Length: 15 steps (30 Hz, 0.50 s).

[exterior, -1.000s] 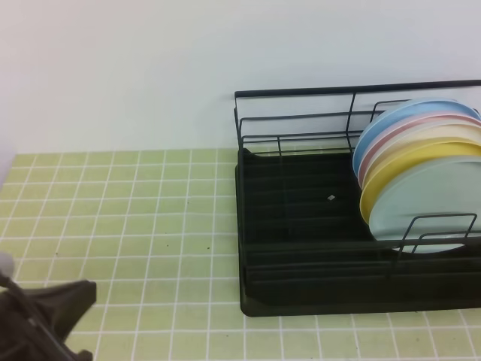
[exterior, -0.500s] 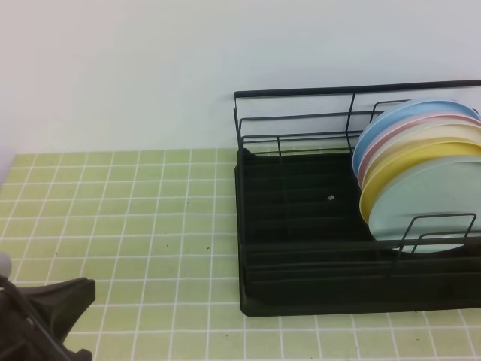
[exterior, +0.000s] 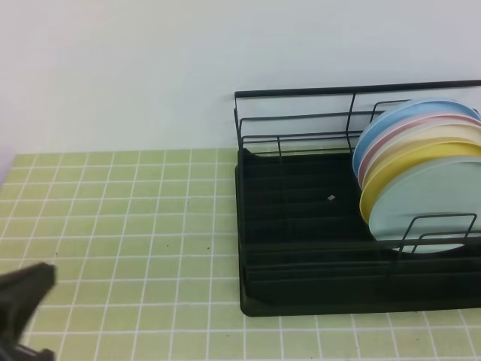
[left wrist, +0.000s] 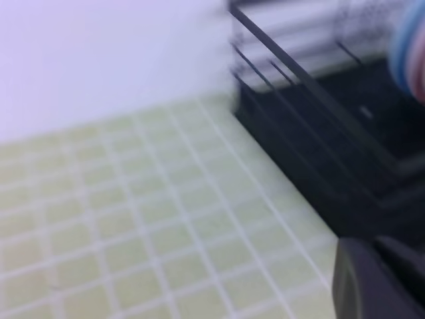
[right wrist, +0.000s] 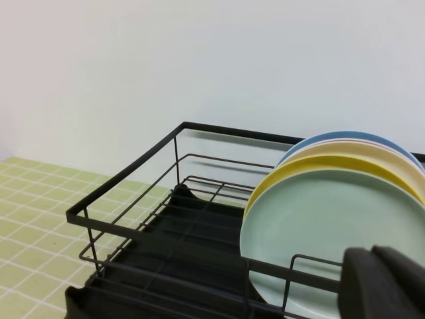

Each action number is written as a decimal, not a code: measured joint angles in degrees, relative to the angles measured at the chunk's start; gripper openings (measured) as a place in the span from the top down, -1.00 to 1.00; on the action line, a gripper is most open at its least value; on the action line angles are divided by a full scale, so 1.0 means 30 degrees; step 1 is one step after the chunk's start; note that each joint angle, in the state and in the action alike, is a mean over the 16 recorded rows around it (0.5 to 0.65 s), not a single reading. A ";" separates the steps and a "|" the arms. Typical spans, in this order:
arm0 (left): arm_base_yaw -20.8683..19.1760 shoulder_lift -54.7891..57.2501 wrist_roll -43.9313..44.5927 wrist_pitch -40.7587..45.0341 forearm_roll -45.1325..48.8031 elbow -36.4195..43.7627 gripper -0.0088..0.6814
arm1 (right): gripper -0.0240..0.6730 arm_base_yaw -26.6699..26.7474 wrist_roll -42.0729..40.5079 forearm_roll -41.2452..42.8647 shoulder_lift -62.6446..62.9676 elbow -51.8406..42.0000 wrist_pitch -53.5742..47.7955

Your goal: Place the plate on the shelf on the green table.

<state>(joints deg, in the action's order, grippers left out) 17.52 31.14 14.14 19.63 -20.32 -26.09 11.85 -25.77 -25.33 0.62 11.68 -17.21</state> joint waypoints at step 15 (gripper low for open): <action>-0.2926 -0.4087 -0.0089 -0.0529 0.0766 0.0543 0.98 | 0.93 0.0000 0.0000 -0.0082 -0.0031 0.0000 -0.0056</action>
<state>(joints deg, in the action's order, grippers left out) 8.74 18.88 13.87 18.05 -18.02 -24.46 11.85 -25.77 -25.58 0.53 11.68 -17.37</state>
